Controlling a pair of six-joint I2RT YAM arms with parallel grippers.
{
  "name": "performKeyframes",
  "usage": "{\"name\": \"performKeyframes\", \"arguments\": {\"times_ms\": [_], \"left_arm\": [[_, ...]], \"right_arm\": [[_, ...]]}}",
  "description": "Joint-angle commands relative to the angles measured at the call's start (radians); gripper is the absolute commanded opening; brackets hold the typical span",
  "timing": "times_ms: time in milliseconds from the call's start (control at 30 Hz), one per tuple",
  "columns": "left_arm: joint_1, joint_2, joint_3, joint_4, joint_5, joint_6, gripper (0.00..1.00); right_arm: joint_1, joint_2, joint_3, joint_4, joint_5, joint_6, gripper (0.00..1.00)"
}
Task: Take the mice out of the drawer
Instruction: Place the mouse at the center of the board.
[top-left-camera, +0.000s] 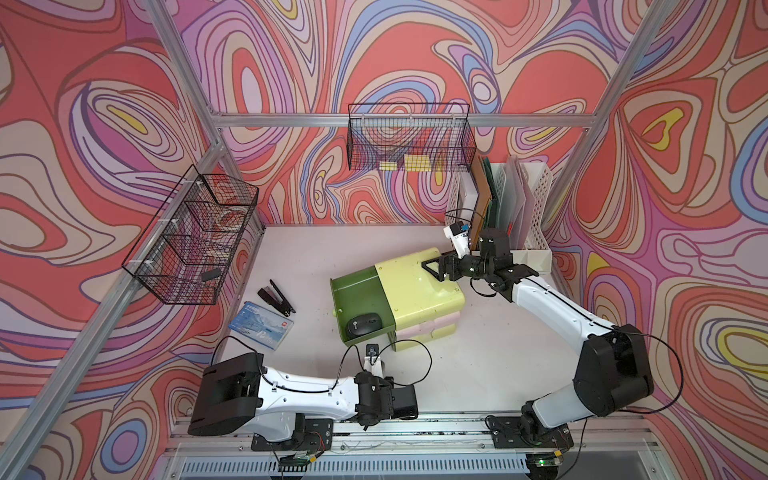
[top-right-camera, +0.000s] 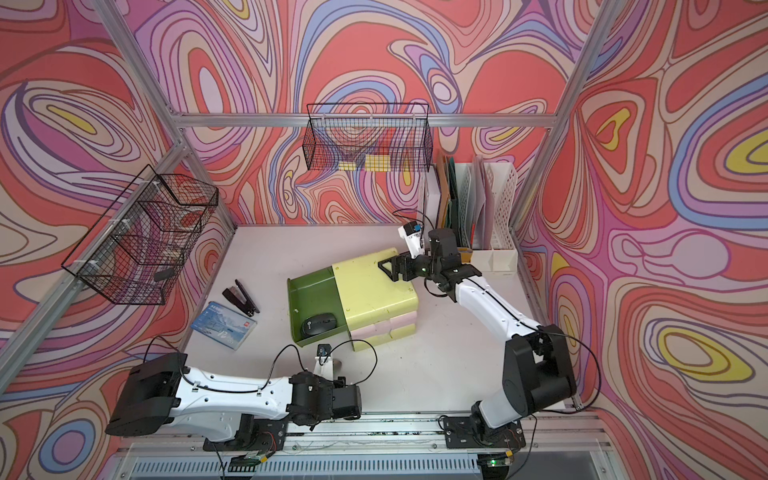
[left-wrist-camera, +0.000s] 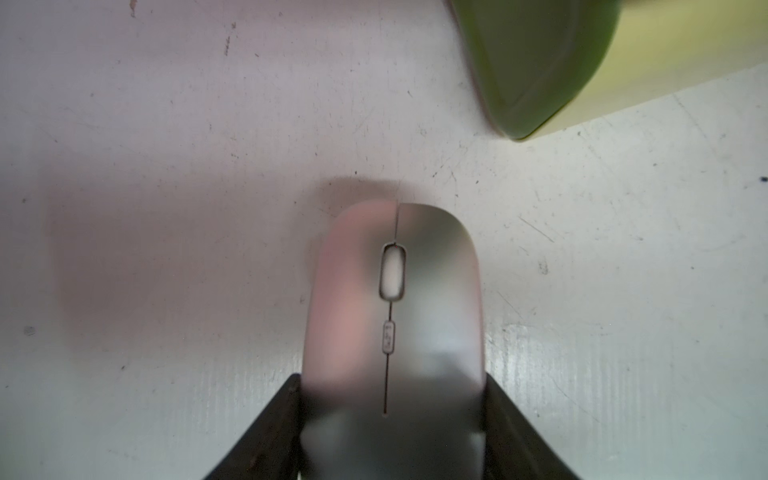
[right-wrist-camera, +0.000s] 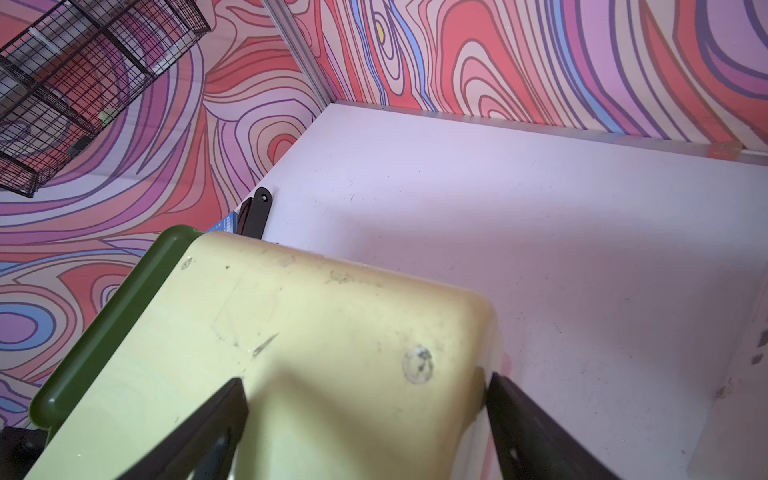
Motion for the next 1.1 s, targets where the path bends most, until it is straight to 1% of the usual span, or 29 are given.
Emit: {"name": "performKeyframes", "arguments": {"times_ms": [0, 33, 167, 233, 333, 400, 467, 567, 633, 667, 733, 767, 833, 967, 1033, 1067], "left_arm": [[0.015, 0.015, -0.007, 0.008, -0.013, -0.036, 0.68], [0.02, 0.026, 0.0, -0.005, -0.005, -0.038, 0.74], [0.028, 0.063, 0.031, -0.044, 0.006, -0.036, 0.88], [0.029, 0.075, 0.046, -0.053, 0.004, -0.019, 0.9], [0.029, 0.075, 0.074, -0.069, -0.002, 0.019, 0.9], [0.029, 0.083, 0.107, -0.071, 0.017, 0.099, 0.9], [0.027, 0.109, 0.169, -0.092, 0.065, 0.217, 0.9], [0.009, 0.188, 0.307, -0.161, 0.19, 0.454, 0.9], [-0.02, 0.227, 0.412, -0.247, 0.248, 0.568, 0.9], [-0.028, 0.225, 0.447, -0.275, 0.26, 0.605, 0.91], [-0.033, 0.167, 0.493, -0.293, 0.294, 0.675, 0.91], [-0.033, 0.127, 0.506, -0.3, 0.287, 0.69, 0.91], [-0.027, 0.024, 0.531, -0.339, 0.248, 0.699, 0.92], [0.021, -0.193, 0.554, -0.435, 0.161, 0.675, 0.91], [0.053, -0.269, 0.567, -0.489, 0.081, 0.666, 0.92], [0.088, -0.299, 0.575, -0.52, 0.05, 0.671, 0.92]], "right_arm": [[0.017, 0.026, -0.045, -0.145, 0.006, -0.024, 0.93], [0.017, 0.023, -0.046, -0.145, 0.007, -0.024, 0.93], [0.017, 0.02, -0.049, -0.144, 0.006, -0.025, 0.93], [0.018, 0.019, -0.051, -0.144, 0.007, -0.024, 0.93], [0.018, 0.019, -0.049, -0.144, 0.007, -0.024, 0.94], [0.02, 0.018, -0.049, -0.147, 0.008, -0.025, 0.93], [0.02, 0.016, -0.048, -0.148, 0.008, -0.024, 0.94], [0.02, 0.019, -0.047, -0.148, 0.008, -0.025, 0.93], [0.02, 0.021, -0.046, -0.148, 0.009, -0.027, 0.93], [0.02, 0.022, -0.046, -0.148, 0.009, -0.027, 0.93], [0.019, 0.023, -0.046, -0.147, 0.008, -0.026, 0.93], [0.019, 0.022, -0.046, -0.148, 0.007, -0.026, 0.93], [0.02, 0.023, -0.044, -0.154, 0.008, -0.026, 0.93], [0.021, 0.017, -0.049, -0.15, 0.008, -0.026, 0.93], [0.021, 0.022, -0.045, -0.151, 0.009, -0.026, 0.94], [0.021, 0.025, -0.045, -0.15, 0.008, -0.027, 0.94]]}}
